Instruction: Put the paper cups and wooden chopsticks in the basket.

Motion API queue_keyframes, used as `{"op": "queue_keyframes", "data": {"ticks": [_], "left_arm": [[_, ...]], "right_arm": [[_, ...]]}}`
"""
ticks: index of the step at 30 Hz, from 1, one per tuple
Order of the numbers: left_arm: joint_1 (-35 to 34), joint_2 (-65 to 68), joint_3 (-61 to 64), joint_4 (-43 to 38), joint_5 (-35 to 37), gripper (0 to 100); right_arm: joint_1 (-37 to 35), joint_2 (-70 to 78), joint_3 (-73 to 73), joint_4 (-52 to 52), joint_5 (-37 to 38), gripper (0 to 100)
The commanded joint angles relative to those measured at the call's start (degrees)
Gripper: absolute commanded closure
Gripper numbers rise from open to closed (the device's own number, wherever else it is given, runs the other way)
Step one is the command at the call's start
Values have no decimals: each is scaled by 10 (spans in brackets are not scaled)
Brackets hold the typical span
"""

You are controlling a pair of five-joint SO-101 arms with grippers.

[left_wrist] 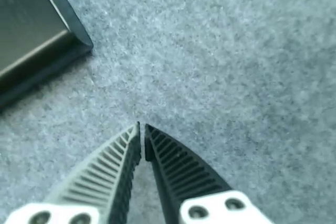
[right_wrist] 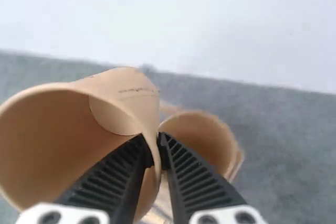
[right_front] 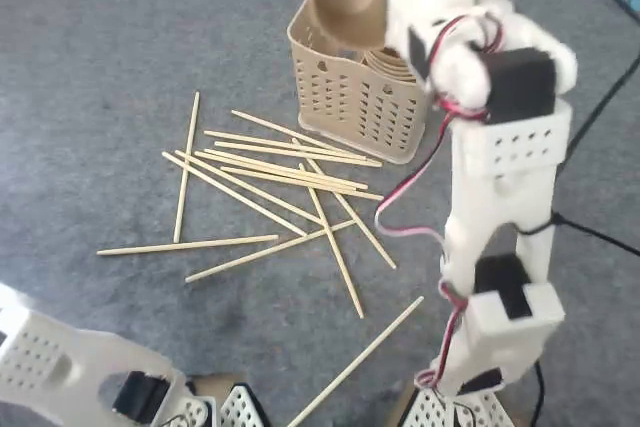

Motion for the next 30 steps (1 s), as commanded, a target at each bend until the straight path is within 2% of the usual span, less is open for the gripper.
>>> {"op": "queue_keyframes", "data": {"ticks": [1,8,14,24,30], "left_arm": [[-3,-3,-22,-12,-8,984],[0,-2,-6,-36,-8,984],[-2,-3,0,-35,-8,984],[-3,-3,0,-35,-8,984],[-1,-3,0,-33,-8,984]], "right_arm": [[54,36,-76,-4,-9,991],[74,58,-80,87,-5,991],[78,79,-78,93,-4,991],[124,82,-80,99,-9,991],[108,88,-77,83,-4,989]]}}
